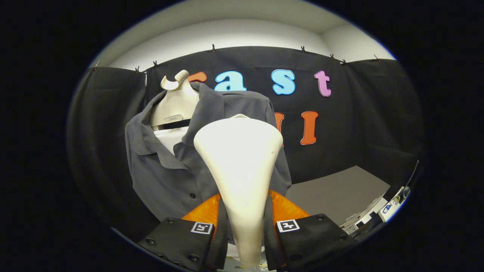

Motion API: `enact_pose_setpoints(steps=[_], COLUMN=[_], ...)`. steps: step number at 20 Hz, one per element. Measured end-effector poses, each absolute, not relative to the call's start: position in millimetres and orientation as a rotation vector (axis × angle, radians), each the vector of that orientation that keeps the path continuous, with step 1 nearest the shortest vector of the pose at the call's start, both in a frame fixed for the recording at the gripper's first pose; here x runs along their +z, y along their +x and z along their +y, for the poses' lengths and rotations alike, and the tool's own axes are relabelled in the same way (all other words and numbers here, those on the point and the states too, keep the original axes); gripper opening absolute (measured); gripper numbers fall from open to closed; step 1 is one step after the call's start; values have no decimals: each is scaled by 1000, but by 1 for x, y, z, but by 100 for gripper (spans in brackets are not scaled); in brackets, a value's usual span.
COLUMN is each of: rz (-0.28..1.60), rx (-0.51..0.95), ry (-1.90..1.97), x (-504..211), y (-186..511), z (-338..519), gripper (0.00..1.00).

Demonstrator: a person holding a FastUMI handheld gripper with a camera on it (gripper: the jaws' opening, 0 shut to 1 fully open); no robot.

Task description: Iron the clothes twice with a garment steamer, once on the left side and once on the right side.

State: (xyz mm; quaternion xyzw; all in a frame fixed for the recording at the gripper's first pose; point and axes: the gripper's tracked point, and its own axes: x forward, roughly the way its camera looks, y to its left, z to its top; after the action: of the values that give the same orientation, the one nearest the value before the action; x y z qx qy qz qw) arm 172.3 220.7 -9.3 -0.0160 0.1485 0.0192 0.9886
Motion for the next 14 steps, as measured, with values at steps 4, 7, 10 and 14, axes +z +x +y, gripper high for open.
enact_pose_setpoints(steps=[4,7,10,14], rz=[330,349,366,377], rx=[20,23,24,24], ry=[-47,-58,-72,-73], x=[-28,-38,-46,-57], y=[193,204,211,215], z=[220,223,225,227], gripper=[48,48,48,48])
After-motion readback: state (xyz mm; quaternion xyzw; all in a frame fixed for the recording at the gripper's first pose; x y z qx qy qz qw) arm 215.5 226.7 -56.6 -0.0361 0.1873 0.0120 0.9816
